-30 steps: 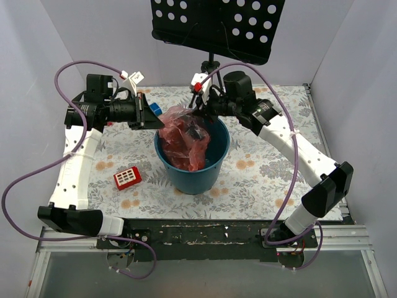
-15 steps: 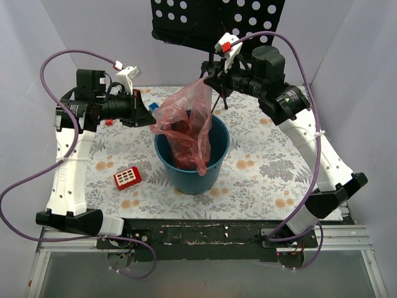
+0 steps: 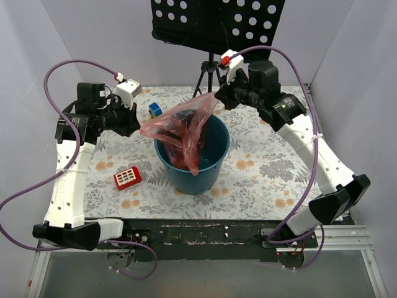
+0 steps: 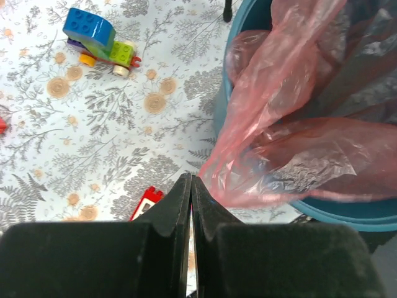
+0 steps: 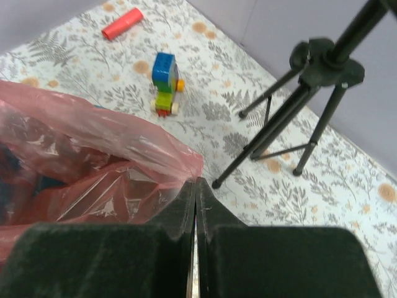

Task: Put the trash bags into the trash bin
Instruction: Place the trash bag in the trash bin.

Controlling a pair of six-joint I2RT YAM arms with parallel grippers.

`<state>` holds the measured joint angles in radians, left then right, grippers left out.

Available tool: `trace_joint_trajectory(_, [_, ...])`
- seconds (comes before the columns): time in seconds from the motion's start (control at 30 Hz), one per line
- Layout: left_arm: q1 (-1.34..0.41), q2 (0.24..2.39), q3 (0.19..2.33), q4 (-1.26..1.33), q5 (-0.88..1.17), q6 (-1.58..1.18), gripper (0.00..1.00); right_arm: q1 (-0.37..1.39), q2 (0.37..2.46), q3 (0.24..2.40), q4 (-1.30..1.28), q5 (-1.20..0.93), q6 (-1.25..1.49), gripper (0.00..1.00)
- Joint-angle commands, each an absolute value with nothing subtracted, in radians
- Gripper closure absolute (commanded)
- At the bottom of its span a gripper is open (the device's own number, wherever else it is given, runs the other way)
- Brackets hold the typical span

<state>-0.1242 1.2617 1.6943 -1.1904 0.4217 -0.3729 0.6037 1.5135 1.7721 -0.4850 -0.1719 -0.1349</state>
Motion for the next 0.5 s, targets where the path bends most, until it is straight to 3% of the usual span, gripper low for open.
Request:
trace_joint_trajectory(0.0, [-0.117,1.265,1.661,-1.06,0.393,-0.293,1.0,0.555,1.517,1.767,-0.492,-0.153,-0.143,0.99])
trace_joint_trajectory(0.23, [-0.114,1.362,1.612,-0.816,0.388,-0.379,1.0,0.479,1.663,1.868,-0.57,-0.25,-0.16,0.99])
trace_joint_trajectory(0.37, [-0.082,1.43,1.731,-0.85,0.435,-0.55,1.0,0.474,1.698,1.902,-0.592,-0.311,-0.137,0.99])
trace_joint_trajectory(0.4, [-0.063,1.434,1.805,-0.87,0.469,-0.628,0.9,0.474,1.697,1.904,-0.591,-0.317,-0.126,0.99])
trace_joint_trajectory(0.43, [-0.036,1.44,1.857,-0.897,0.515,-0.714,0.6,0.474,1.689,1.902,-0.585,-0.324,-0.115,0.99])
trace_joint_trajectory(0.47, [-0.017,1.44,1.911,-0.923,0.576,-0.768,0.4,0.474,1.683,1.899,-0.583,-0.325,-0.107,0.99])
